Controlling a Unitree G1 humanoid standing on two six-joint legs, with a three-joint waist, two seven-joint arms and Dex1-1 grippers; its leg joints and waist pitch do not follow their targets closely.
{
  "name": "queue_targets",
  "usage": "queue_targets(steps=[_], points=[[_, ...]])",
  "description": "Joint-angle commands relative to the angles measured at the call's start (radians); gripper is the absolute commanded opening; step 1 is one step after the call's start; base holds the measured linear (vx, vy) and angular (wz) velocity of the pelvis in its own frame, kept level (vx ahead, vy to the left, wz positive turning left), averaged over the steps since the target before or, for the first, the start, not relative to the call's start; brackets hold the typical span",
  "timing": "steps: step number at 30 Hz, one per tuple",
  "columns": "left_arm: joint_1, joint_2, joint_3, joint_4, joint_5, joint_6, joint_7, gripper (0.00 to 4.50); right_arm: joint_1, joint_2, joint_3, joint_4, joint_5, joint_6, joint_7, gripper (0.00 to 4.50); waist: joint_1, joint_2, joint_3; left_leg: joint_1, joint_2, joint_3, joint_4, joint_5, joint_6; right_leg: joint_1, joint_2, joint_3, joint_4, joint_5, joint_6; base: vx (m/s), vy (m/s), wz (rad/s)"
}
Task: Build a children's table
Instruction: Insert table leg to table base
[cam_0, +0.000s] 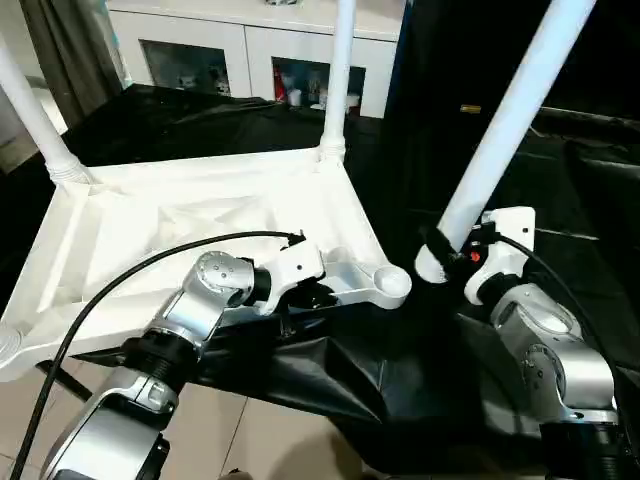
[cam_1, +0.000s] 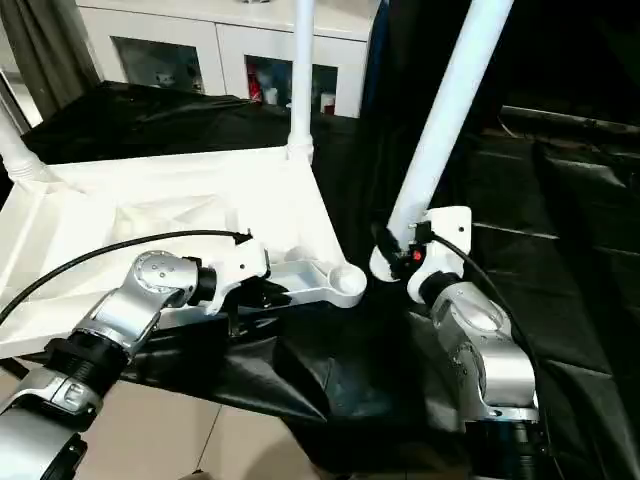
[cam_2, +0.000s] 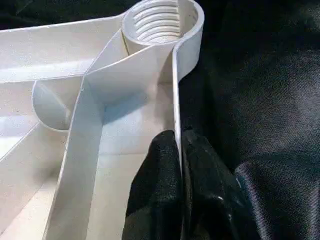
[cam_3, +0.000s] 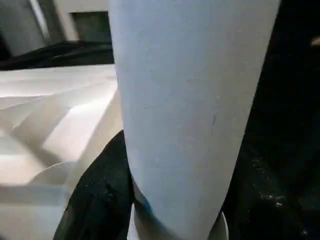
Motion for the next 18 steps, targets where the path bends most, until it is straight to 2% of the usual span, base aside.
queue_targets(steps=[1,2,3,4,6,8,9,10,11,13,14,15,18], points=[[-0.018,-0.009,-0.005,0.002,-0.01,-0.004,-0.01,0.0,-0.026,-0.016,0.025,-0.043,0.064,0.065,0.069,1.91,0.002,0.002,-0.075,0.001,0.013,0.001,-0.064,-0.179,0.046,0.068,-0.057,0.047,-0.061,-0.279,-0.147,0.0,0.0,0.0],[-0.018,-0.009,-0.005,0.002,-0.01,-0.004,-0.01,0.0,-0.026,-0.016,0.025,-0.043,0.064,0.065,0.069,1.91,0.003,0.001,-0.076,0.0,0.014,0.001,-0.063,-0.174,0.049,0.068,-0.057,0.048,-0.059,-0.265,-0.152,0.0,0.0,0.0],[-0.019,-0.014,-0.001,-0.004,-0.019,-0.006,-0.014,0.0,-0.031,-0.024,0.037,-0.054,0.097,0.1,0.111,1.91,0.002,0.0,-0.075,-0.002,0.016,0.001,-0.064,-0.168,0.049,0.067,-0.057,0.048,-0.057,-0.248,-0.159,0.0,0.0,0.0],[-0.017,-0.022,-0.005,-0.019,-0.027,-0.012,-0.023,0.0,-0.047,-0.035,0.049,-0.053,0.125,0.125,0.16,1.91,0.004,0.001,-0.077,-0.002,0.016,0.001,-0.061,-0.167,0.055,0.071,-0.058,0.048,-0.055,-0.235,-0.17,0.0,0.0,0.0],[-0.015,-0.027,-0.007,-0.028,-0.032,-0.016,-0.03,0.0,-0.057,-0.042,0.056,-0.051,0.141,0.14,0.19,1.91,0.003,0.0,-0.077,-0.003,0.016,0.001,-0.061,-0.162,0.056,0.071,-0.058,0.048,-0.053,-0.23,-0.172,0.0,0.0,0.0],[-0.012,-0.032,-0.012,-0.034,-0.032,-0.015,-0.032,0.0,-0.073,-0.049,0.066,-0.027,0.13,0.132,0.208,1.91,0.004,-0.001,-0.078,0.0,0.017,0.002,-0.06,-0.157,0.052,0.068,-0.059,0.049,-0.052,-0.227,-0.176,0.0,0.0,0.0],[-0.012,-0.037,-0.017,-0.035,-0.03,-0.015,-0.031,0.0,-0.092,-0.054,0.077,0.013,0.109,0.117,0.224,1.91,0.005,-0.005,-0.076,-0.002,0.017,0.002,-0.061,-0.154,0.05,0.067,-0.06,0.049,-0.052,-0.237,-0.178,0.0,0.0,0.0],[-0.013,-0.04,-0.019,-0.032,-0.024,-0.018,-0.022,0.0,-0.109,-0.059,0.09,0.053,0.085,0.106,0.236,1.91,0.007,-0.004,-0.076,-0.002,0.018,0.002,-0.06,-0.153,0.048,0.067,-0.06,0.049,-0.052,-0.241,-0.176,0.0,0.0,0.0],[-0.015,-0.042,-0.019,-0.027,-0.021,-0.021,-0.014,0.0,-0.124,-0.074,0.119,0.092,0.048,0.088,0.25,1.91,0.006,-0.018,-0.076,-0.003,0.018,0.003,-0.06,-0.149,0.046,0.067,-0.06,0.049,-0.05,-0.247,-0.175,0.0,0.0,0.0],[-0.017,-0.042,-0.019,-0.024,-0.019,-0.022,-0.01,0.0,-0.132,-0.084,0.137,0.111,0.026,0.079,0.258,1.91,0.008,-0.012,-0.074,-0.001,0.015,0.005,-0.058,-0.158,0.042,0.064,-0.061,0.05,-0.055,-0.279,-0.167,0.0,0.0,0.0],[-0.017,-0.042,-0.019,-0.024,-0.019,-0.022,-0.01,0.0,-0.132,-0.084,0.137,0.111,0.026,0.079,0.258,1.91,0.008,-0.012,-0.074,-0.001,0.015,0.005,-0.058,-0.158,0.042,0.064,-0.061,0.05,-0.055,-0.279,-0.167,0.0,0.0,0.0],[-0.02,-0.036,-0.015,-0.021,-0.018,-0.024,-0.013,0.0,-0.141,-0.1,0.161,0.13,0.005,0.064,0.263,1.91,0.011,-0.015,-0.074,-0.003,0.016,0.004,-0.059,-0.158,0.044,0.066,-0.063,0.049,-0.054,-0.292,-0.154,0.0,0.0,0.0],[-0.022,-0.028,-0.014,-0.019,-0.015,-0.027,-0.017,0.0,-0.151,-0.105,0.16,0.134,0.009,0.069,0.261,1.91,0.011,-0.014,-0.074,-0.003,0.015,0.004,-0.059,-0.159,0.043,0.065,-0.063,0.049,-0.057,-0.308,-0.143,0.0,0.0,0.0]])
